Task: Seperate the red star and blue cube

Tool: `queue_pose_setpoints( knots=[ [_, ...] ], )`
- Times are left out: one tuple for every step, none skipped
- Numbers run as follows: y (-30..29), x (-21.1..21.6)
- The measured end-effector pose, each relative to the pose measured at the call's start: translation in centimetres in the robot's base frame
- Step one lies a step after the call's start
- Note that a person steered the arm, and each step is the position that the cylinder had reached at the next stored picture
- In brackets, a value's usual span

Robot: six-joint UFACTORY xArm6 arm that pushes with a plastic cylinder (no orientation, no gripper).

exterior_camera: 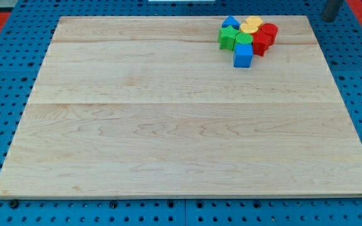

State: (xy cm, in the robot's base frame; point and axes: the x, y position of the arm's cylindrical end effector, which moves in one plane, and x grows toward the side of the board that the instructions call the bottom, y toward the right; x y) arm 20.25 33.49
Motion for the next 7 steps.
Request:
queue_pose_setpoints(
  knots=[
    [0.0, 0.0],
    [0.0, 0.0],
    [0.0, 0.0],
    [-2.3, 1.7],
    [-10.3, 3.7],
    [-15.0, 3.6],
    [-16.1, 4.0]
  ],
)
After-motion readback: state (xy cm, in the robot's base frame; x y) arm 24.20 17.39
